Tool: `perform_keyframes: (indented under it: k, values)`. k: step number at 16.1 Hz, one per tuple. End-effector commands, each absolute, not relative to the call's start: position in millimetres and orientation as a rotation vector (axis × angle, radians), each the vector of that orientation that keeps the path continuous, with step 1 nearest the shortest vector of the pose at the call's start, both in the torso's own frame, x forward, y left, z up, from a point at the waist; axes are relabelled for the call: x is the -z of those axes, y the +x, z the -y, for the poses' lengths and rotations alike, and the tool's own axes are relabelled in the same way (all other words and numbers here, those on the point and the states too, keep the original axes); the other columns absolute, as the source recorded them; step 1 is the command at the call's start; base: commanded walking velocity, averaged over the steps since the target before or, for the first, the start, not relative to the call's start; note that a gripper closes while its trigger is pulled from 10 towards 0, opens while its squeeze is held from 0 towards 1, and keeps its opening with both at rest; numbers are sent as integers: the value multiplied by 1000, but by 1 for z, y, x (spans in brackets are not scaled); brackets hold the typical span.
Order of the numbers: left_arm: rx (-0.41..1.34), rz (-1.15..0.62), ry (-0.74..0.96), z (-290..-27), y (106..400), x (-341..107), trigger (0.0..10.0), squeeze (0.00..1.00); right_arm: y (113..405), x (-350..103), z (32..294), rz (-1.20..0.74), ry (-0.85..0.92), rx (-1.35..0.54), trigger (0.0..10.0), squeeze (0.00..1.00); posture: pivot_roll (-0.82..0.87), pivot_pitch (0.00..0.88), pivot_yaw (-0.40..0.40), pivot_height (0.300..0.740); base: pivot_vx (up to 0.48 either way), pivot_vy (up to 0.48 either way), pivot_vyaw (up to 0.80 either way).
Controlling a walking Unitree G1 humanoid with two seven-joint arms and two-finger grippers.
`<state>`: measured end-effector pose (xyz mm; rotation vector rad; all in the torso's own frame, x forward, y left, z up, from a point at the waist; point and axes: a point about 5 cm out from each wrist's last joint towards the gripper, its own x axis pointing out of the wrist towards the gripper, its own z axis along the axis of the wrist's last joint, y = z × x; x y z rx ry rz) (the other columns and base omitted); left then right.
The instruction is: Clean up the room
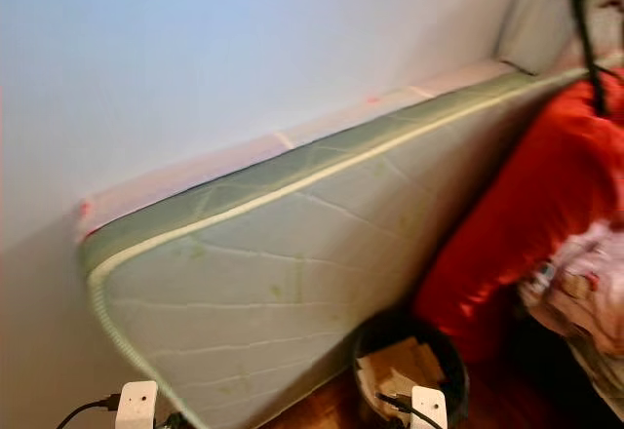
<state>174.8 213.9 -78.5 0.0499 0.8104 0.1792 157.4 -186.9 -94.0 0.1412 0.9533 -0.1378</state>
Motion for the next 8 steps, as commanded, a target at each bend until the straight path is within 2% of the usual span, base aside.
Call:
perform_keyframes:
  k: [1, 8]
  values:
    - [-125, -885, -77, -172, 172, 88, 10000, 0, 175, 83, 223, -1012, 212, 172, 10000, 0, 95, 0, -141, 740, 0, -251, 0]
    - [-124, -886, -76, -173, 173, 88, 10000, 0, 176, 82, 222, -999, 209, 157, 10000, 0, 95, 0, -140, 740, 0, -260, 0]
